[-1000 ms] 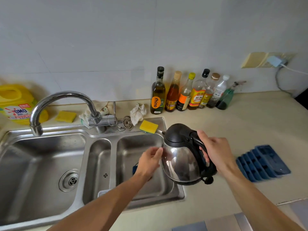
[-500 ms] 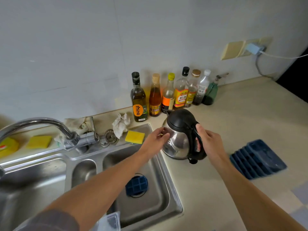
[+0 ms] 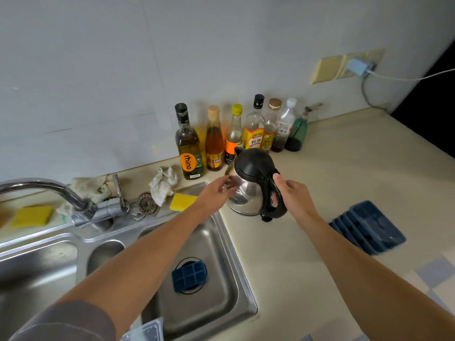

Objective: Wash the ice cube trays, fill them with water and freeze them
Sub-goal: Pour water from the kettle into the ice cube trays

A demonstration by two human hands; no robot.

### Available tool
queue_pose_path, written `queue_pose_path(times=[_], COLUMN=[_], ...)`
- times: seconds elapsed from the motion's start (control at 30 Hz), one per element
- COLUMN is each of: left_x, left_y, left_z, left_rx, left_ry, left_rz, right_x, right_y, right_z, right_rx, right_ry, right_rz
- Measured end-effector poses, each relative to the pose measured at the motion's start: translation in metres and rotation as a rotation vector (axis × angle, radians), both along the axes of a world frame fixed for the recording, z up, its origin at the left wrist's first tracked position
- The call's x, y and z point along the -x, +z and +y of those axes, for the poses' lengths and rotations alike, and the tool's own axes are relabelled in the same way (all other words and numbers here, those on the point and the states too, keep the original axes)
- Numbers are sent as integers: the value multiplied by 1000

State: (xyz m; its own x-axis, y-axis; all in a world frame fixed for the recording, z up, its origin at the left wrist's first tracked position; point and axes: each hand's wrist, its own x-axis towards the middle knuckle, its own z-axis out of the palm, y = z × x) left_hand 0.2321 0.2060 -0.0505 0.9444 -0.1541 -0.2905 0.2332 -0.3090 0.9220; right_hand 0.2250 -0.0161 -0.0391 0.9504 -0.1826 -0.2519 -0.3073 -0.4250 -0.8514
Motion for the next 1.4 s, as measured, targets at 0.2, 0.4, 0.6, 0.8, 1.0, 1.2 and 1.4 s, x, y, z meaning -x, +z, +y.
queue_pose_path(times=[0.2,0.4,0.6,0.8,1.0,1.2,1.4], left_x=[54,154,253,311,330,287,224], left_y=[-24,-42,-58,-82,-108,-116,-145], left_z=[34,94,152,179,178,169,124], left_rx=[-101,-366,-523,-539,-478,-402,-366], left_ry=[259,463,654,652,602,621,374], left_rz=[171,150,244,476,461,323,301], right_x=[33,83,129,186,205,176,143], right_y=[5,6,-46,-119,-148,-139,-155], right_z=[5,58,142,201,220,199,154], right_rx=[288,-60,29,170,191,141,233], right_ry=[-24,303,766,1012,974,739,551], right_rz=[-430,-305,106,384,550,472,453])
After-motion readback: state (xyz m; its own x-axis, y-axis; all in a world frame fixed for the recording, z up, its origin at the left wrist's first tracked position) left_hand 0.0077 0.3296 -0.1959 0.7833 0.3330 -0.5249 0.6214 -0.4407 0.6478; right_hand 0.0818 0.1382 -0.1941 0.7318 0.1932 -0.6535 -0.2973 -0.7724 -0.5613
